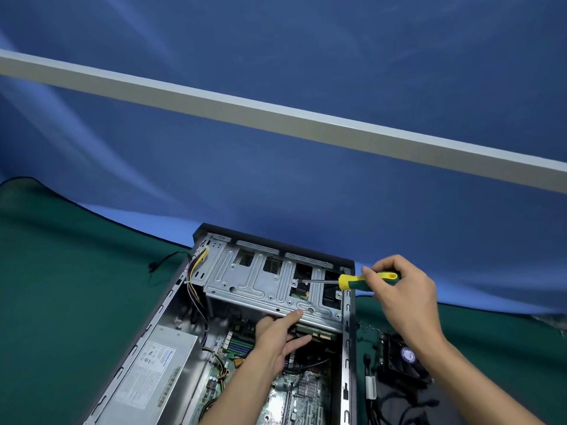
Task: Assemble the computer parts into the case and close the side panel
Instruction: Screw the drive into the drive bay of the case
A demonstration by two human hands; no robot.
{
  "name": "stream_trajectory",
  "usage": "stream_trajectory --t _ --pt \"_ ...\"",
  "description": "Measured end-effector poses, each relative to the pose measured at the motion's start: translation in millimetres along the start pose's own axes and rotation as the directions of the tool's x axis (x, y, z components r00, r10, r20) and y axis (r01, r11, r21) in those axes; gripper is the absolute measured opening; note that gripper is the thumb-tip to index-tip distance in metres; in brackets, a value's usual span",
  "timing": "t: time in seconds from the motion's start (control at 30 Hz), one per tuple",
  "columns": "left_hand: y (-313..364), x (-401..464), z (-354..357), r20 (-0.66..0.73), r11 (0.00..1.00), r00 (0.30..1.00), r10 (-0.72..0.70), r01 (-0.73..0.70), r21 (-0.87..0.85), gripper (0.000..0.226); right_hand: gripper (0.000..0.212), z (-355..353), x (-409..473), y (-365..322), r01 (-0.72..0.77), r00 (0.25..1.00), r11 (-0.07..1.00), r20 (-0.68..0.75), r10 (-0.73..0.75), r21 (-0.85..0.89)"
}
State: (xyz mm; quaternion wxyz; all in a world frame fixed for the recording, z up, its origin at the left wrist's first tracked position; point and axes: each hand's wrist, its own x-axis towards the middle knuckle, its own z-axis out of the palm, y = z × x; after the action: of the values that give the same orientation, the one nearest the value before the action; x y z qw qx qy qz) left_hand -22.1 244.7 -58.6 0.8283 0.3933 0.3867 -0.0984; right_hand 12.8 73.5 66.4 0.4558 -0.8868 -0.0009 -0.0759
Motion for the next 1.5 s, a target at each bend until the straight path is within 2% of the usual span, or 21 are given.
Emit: stream_trajectory --t 0.2,0.4,0.8,1.0,1.13,1.5 --pt "4 0 3 0.021 0.999 0.999 -0.030 0.031 -0.018 0.060 0.015 3 3 -1 -0.018 1.000 1.000 0.008 0.018 0.005" --pt "2 2 1 0.018 1.000 1.000 -0.021 0.021 0.000 0.076 0.017 0 7 -6 0.031 0.999 0.999 0.033 -0.030 -0.033" --pt "1 2 1 0.009 1.000 1.000 -0.018 0.019 -0.019 0.080 0.021 1 14 -20 0.094 0.994 0.989 0.066 -0.087 -0.111" --pt "3 2 1 0.025 0.999 0.999 -0.031 0.032 -0.020 0.069 0.022 3 16 -25 0.109 0.992 0.978 0.076 -0.097 -0.177" --pt "-1 2 0 0.036 0.999 0.999 -0.034 0.034 -0.004 0.036 0.023 7 17 -29 0.110 0.992 0.961 0.088 -0.090 -0.252" --pt "0 1 1 0.037 0.999 0.999 -0.030 0.031 -0.020 0.035 0.023 17 18 -31 0.105 0.988 0.943 0.141 -0.063 -0.316"
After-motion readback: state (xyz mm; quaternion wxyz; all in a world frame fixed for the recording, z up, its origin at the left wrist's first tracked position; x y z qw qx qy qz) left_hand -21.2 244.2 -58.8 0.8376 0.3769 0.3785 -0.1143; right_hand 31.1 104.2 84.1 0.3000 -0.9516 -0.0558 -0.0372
